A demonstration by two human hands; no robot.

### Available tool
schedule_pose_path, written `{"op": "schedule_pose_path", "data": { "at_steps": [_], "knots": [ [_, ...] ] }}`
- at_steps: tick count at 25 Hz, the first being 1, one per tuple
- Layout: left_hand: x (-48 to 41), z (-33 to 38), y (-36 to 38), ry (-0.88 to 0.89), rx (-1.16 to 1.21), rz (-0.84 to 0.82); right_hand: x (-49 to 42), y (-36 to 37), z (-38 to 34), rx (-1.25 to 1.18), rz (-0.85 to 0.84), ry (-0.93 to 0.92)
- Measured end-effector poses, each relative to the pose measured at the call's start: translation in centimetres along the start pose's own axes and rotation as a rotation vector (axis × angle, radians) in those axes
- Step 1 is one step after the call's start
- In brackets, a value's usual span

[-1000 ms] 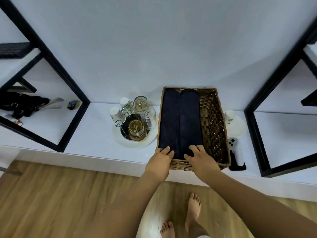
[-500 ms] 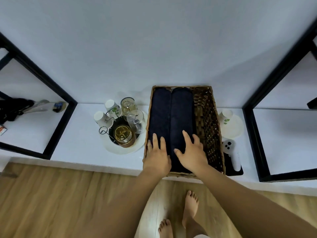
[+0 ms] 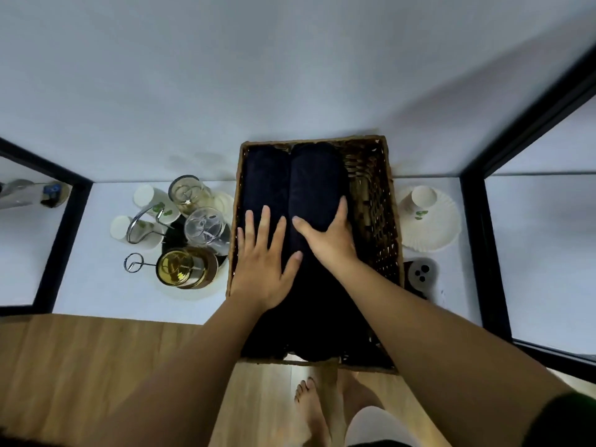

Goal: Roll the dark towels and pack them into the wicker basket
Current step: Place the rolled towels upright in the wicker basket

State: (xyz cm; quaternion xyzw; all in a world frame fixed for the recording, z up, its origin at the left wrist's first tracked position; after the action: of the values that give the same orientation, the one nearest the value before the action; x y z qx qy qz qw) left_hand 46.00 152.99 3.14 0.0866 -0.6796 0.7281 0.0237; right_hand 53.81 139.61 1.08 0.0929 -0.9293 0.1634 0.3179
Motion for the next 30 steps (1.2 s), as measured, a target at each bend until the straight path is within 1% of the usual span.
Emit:
{"op": "schedule_pose_path", "data": {
  "at_steps": [2, 5, 9, 11, 12, 14, 16, 17, 19, 20, 22, 24, 25, 27, 30],
  "knots": [
    [-0.2, 0.1, 0.4, -0.001, -0.014, 0.006, -1.0, 0.4, -0.7, 0.007, 0.047, 0.01],
    [-0.3, 0.3, 0.9, -0.006, -0.06, -0.015, -0.9, 0.8, -0.4, 0.114, 0.099, -0.039],
    [-0.8, 0.7, 1.0, -0.015, -0.151, -0.049, -1.4, 0.5, -0.5, 0.155, 0.088, -0.047],
    [-0.5, 2.0, 0.6, -0.054, -0.212, -0.067, -1.4, 0.2, -0.3, 0.149, 0.061, -0.059],
    [-0.4, 3.1, 0.4, -0.078, -0.206, -0.088, -1.4, -0.1, -0.2, 0.126, 0.046, -0.067],
    [0.7, 6.0, 0.3, -0.107, -0.057, -0.085, -1.8, -1.2, -0.1, 0.049, 0.026, -0.073],
    [1.9, 8.4, 0.5, -0.117, 0.233, -0.07, -2.0, -2.5, -0.1, -0.026, 0.01, -0.069],
    [2.2, 8.8, 0.7, -0.15, 0.395, -0.094, -2.0, -2.9, -0.1, -0.042, 0.02, -0.067],
    [1.8, 8.2, 1.2, -0.336, 0.732, -0.211, -1.9, -2.9, -0.5, -0.04, 0.028, -0.074],
    [1.3, 7.8, 1.6, -0.439, 0.855, -0.245, -2.0, -2.8, -0.7, -0.045, 0.026, -0.079],
    [0.2, 7.3, 2.0, -0.575, 0.965, -0.304, -2.0, -2.8, -0.9, -0.042, 0.036, -0.108],
    [-0.4, 7.3, 2.3, -0.642, 1.124, -0.418, -1.6, -3.3, -0.8, -0.021, 0.079, -0.137],
    [-0.7, 7.4, 2.4, -0.655, 1.227, -0.473, -1.2, -3.7, -0.8, -0.015, 0.106, -0.146],
    [-1.3, 7.5, 2.7, -0.648, 1.372, -0.519, -0.6, -4.2, -0.8, 0.014, 0.125, -0.154],
    [-1.6, 7.5, 3.5, -0.7, 1.458, -0.528, 0.4, -4.3, -1.3, 0.167, 0.043, -0.142]
  ]
}}
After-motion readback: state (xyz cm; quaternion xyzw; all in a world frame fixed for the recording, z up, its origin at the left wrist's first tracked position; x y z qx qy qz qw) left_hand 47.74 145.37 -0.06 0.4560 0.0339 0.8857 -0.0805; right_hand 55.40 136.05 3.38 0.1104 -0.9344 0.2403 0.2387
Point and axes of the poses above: each hand's wrist, its own x-axis away from the middle knuckle, its own y-axis out of the palm, z = x × y, the point moved 3 cm from there along -x, towards the middle knuckle, and after that the axes turned 7 degrees about -x, right-handed, at the moved point
